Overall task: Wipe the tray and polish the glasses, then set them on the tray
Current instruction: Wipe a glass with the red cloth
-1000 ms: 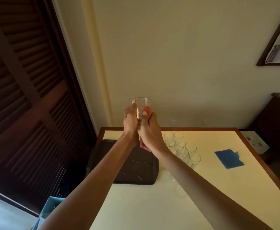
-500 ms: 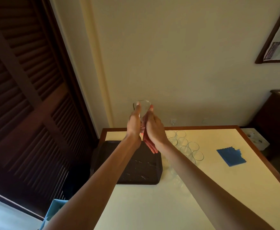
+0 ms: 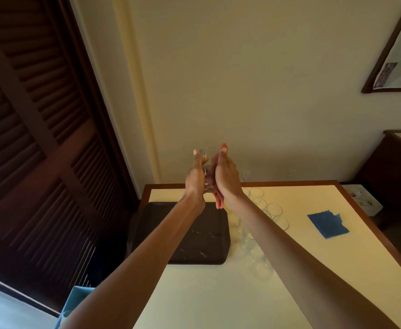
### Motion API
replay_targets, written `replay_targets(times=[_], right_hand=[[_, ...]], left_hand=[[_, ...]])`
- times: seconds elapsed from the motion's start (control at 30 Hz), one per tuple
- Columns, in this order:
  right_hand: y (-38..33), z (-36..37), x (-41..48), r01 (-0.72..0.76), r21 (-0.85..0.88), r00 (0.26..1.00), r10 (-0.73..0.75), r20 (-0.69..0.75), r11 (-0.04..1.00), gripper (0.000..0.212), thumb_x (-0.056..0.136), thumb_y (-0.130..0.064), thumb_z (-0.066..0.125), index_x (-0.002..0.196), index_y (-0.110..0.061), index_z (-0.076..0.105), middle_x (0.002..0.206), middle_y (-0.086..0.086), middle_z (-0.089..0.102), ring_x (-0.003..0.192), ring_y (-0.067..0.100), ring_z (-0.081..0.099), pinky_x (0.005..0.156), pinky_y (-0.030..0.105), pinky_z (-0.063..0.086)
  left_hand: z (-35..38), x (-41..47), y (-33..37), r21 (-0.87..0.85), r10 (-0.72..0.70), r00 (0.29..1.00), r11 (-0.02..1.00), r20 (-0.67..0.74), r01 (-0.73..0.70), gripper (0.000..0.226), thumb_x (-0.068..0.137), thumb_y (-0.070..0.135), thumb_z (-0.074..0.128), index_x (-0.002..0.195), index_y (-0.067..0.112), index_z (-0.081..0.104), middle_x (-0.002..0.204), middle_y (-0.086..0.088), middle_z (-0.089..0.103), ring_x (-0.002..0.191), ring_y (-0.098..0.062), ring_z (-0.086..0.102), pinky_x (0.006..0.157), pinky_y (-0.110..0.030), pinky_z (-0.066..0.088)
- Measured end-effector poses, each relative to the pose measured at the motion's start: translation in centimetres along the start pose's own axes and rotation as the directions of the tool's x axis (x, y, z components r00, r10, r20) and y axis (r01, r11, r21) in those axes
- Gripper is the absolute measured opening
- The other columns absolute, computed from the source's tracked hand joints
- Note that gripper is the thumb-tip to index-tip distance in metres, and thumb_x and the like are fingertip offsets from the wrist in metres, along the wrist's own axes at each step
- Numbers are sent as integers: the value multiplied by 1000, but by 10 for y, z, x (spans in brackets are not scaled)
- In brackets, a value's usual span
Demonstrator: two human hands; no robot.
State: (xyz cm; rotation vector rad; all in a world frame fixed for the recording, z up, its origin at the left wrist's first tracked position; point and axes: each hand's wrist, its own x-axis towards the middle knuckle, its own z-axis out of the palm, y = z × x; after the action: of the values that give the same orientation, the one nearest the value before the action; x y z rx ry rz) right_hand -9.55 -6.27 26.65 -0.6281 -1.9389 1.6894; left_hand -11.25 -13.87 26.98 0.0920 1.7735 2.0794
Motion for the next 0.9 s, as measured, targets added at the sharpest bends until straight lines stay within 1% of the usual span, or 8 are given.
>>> replay_targets(times=[0.07,0.13,0.23,0.33,0.47,0.63,0.77,0.9], right_hand=[[4,2,-10,3,-13,1000,-3,27,1000,60,106,-55,21,82,-16,60,65,-5,64,62,11,67,63,29,54],[9,1,-24,-22,-71,996,28,84,997,59,106,-55,18,88,-17,59,76,0,66,74,18,69,68,29,53],[15,2,-38,-44,-132,988,63,142,990,42,108,-49,19,111,-17,47,89,-4,60,79,10,63,63,16,45],[13,9,-39,169,-150,986,-168,20,974,32,108,-37,32,123,-12,45,96,-3,61,84,10,65,64,9,49],[7,6,-11,336,-241,924,-369,-104,910,38,106,-48,35,126,-19,47,105,0,66,89,13,68,75,30,60],[-8,-11,14,109,-11,994,-109,-23,994,58,102,-61,31,101,-13,64,75,-4,71,71,12,70,72,32,58],[-4,-6,4,-211,148,968,186,166,966,64,89,-77,35,100,-20,62,100,9,66,98,36,67,89,50,56],[-4,-5,-29,-112,33,987,107,122,993,56,106,-53,21,88,-14,58,83,12,66,68,24,68,54,17,53]], left_hand=[[0,0,3,22,-15,1000,1000,8,14,67,100,72,37,139,25,62,125,-8,72,114,-24,67,96,-44,56],[-2,3,6,-1,-43,999,999,-3,43,60,100,68,43,134,23,63,123,-7,71,108,-21,67,82,-36,56],[-5,10,8,31,-61,997,998,-50,63,75,95,71,52,141,12,60,132,-19,65,121,-34,64,98,-45,55],[-5,12,8,22,-56,997,998,-55,57,77,90,75,52,136,14,63,124,-17,70,115,-33,67,100,-45,56],[1,12,7,-99,-48,998,994,32,51,52,107,55,43,115,15,75,108,-10,78,108,-26,73,89,-38,58],[4,9,3,-96,-8,995,995,97,17,74,108,61,25,123,4,71,103,-21,73,88,-27,73,78,-42,59],[7,12,8,14,21,999,1000,38,-21,72,98,76,34,121,19,72,107,-12,77,100,-23,74,93,-42,58],[0,21,11,12,3,1000,1000,-4,-3,67,98,71,47,138,18,59,118,-15,70,103,-28,70,88,-42,60]])
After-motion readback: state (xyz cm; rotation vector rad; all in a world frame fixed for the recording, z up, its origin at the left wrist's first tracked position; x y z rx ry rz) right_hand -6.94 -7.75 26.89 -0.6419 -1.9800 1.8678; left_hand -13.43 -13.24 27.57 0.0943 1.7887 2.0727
